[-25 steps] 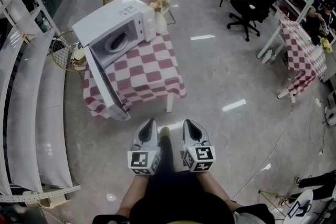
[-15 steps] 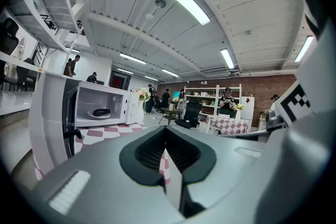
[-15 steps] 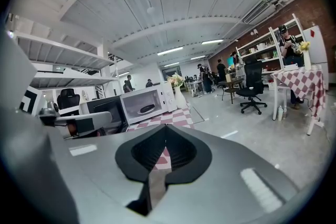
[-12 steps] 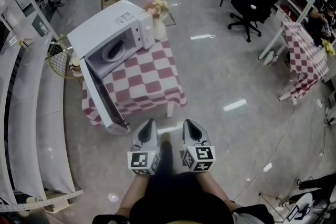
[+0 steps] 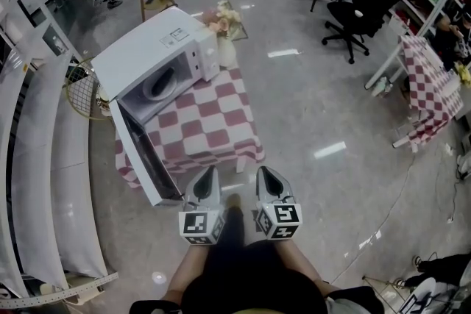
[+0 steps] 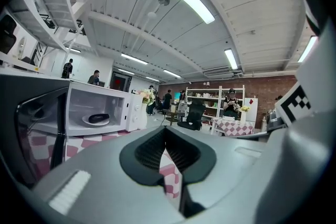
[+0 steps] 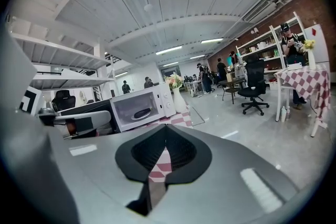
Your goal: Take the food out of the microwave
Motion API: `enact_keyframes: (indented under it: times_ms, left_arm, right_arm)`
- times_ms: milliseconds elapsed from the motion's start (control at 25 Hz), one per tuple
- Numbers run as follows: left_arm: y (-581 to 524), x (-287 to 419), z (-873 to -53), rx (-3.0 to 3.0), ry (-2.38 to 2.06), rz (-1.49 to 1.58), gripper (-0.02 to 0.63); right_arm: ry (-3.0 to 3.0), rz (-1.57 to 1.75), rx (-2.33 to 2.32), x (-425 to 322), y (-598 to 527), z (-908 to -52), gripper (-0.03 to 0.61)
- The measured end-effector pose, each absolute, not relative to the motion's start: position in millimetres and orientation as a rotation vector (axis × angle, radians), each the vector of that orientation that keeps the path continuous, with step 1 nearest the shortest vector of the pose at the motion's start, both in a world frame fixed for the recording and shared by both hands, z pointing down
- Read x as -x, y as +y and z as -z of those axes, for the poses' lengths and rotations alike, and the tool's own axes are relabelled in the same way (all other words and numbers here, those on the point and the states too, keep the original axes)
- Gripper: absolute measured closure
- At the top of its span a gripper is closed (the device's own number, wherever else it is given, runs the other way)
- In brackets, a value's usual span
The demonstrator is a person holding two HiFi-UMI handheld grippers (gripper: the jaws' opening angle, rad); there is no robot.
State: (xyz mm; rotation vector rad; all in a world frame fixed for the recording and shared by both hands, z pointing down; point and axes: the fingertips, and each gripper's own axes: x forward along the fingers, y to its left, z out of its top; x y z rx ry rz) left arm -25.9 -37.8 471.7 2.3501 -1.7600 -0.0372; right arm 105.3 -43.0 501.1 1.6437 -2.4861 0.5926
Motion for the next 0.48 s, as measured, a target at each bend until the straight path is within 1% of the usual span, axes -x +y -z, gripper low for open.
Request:
enact_keyframes:
  times_ms: [480]
  left_arm:
    - [-96, 43, -468, -2.328, -1.775, 0.079, 0.604]
  right_arm:
    - [-2.485, -0.559, -1.640, -93, -101, -493, 0.577]
